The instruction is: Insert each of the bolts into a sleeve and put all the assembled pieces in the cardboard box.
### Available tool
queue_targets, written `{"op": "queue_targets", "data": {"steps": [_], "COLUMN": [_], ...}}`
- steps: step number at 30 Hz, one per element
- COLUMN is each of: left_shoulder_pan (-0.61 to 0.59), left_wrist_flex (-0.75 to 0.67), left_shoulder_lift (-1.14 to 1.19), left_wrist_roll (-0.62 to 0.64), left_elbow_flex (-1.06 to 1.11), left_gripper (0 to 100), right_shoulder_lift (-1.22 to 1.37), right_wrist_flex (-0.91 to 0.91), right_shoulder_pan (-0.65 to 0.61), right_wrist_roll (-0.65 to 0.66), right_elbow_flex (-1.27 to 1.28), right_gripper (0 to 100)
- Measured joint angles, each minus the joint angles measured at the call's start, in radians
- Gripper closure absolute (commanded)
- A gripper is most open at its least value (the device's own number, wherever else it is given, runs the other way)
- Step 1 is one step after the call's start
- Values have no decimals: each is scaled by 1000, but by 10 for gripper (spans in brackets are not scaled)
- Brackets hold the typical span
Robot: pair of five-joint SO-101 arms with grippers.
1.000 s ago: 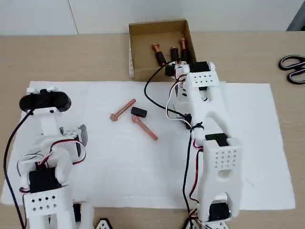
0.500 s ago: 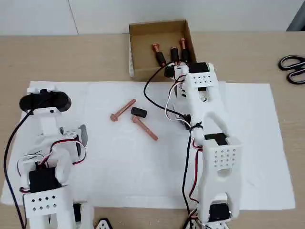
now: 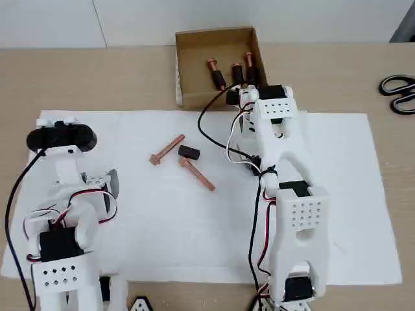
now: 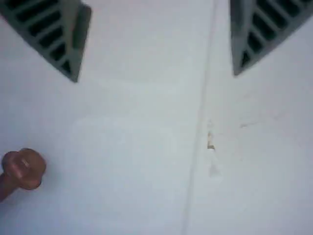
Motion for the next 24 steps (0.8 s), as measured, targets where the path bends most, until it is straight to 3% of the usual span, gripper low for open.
{"op": "queue_targets", "data": {"steps": [7,14,20,24], "left_shoulder_pan": [0,0,2,51], "left_wrist_flex": [14,31,48,48], "left_shoulder_lift": [0,34,308,565], "left_wrist_roll": [0,-41,-54,9], "left_elbow_flex": [0,-66,-262,-420], "left_gripper": [805,805,807,806], "right_shoulder_lift": [-44,-269,-413,-427], "right_wrist_flex": [46,49,57,58], "right_shoulder_pan": [-2,-3,26,66], "right_wrist_roll": [0,0,0,0], "right_elbow_flex": [-34,-29,37,46], "right_gripper": [995,995,995,995]}}
